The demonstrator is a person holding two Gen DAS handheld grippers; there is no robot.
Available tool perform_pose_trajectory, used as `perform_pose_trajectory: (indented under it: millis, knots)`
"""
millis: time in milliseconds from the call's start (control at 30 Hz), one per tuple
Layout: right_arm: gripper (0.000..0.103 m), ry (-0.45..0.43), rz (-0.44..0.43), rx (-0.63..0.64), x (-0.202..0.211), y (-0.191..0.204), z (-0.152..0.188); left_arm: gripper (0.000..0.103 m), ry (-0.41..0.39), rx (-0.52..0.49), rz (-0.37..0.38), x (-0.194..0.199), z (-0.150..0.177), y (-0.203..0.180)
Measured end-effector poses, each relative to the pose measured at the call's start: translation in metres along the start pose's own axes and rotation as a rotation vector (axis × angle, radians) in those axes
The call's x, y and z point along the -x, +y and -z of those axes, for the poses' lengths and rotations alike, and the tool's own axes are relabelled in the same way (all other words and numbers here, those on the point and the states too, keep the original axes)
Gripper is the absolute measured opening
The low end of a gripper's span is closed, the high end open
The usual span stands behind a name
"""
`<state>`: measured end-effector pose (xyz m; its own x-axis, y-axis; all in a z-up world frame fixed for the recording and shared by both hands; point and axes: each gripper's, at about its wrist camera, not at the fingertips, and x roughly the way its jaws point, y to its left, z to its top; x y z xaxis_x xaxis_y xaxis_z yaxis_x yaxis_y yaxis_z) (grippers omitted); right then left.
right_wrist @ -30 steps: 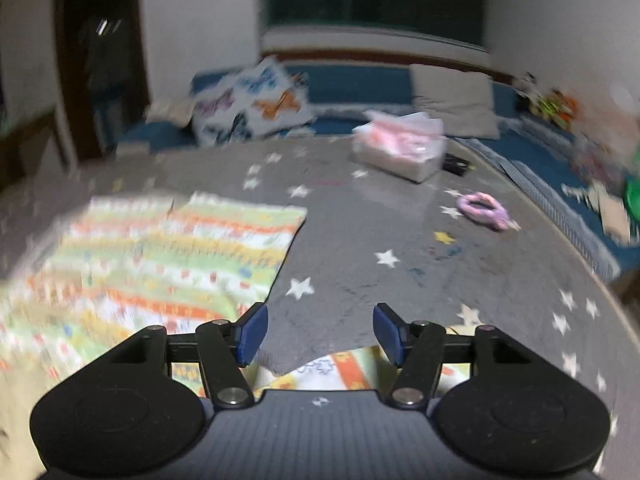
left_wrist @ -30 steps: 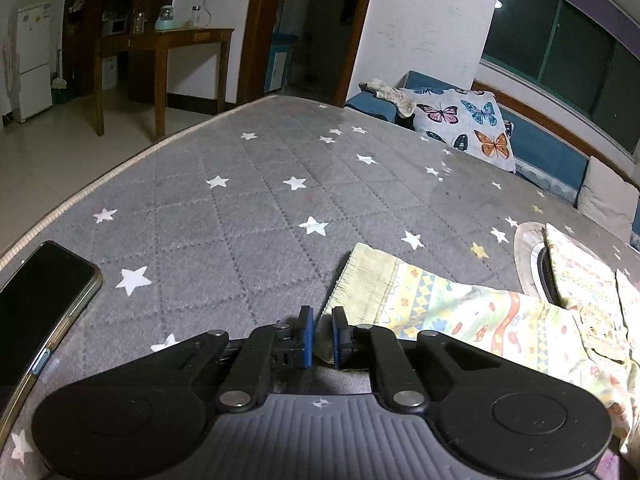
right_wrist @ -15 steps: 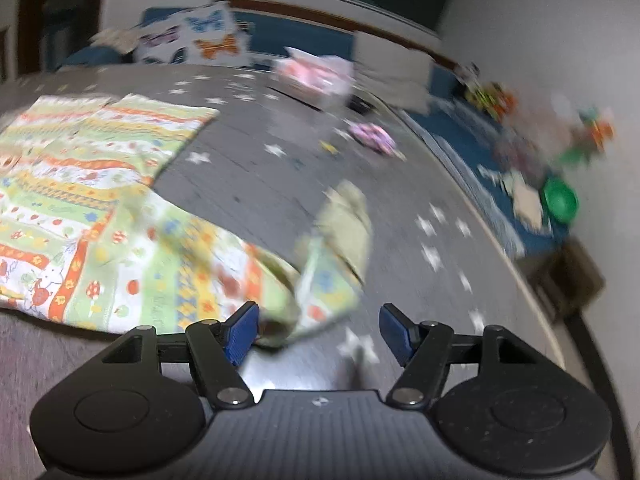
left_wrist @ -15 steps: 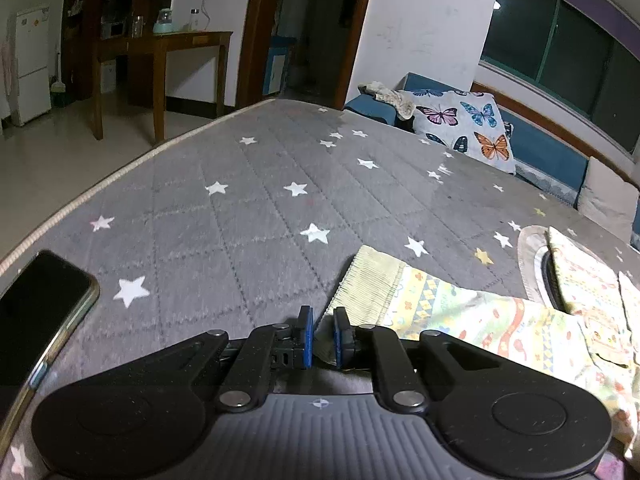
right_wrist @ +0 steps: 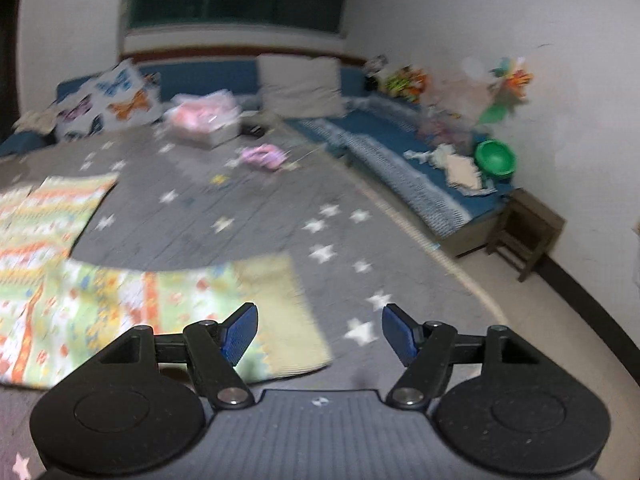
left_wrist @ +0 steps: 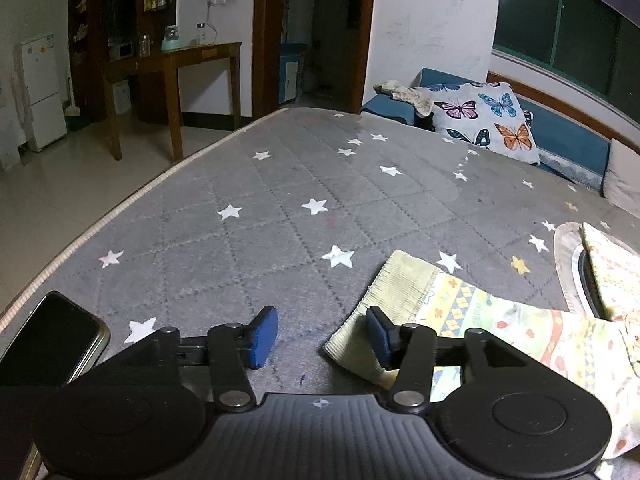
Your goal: Fold clothes
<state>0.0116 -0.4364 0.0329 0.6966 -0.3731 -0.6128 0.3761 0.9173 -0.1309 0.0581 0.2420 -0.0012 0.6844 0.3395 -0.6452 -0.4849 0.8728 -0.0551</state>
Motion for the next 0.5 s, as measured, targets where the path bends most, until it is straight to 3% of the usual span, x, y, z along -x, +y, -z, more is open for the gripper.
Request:
perform_pose_trajectory:
  millis: [267,500]
  knots:
    - [0.067,0.055,-0.138,0.012,-0.031,0.013,-0.003,0.078,0.007,0.006,-0.028,-0.001,0.0,-0.002]
    - [0.056,0.097,-0.216,0.04,-0.058,0.039,-0.004,0.081,-0.004,0.007,-0.022,0.011,0.001,0.005]
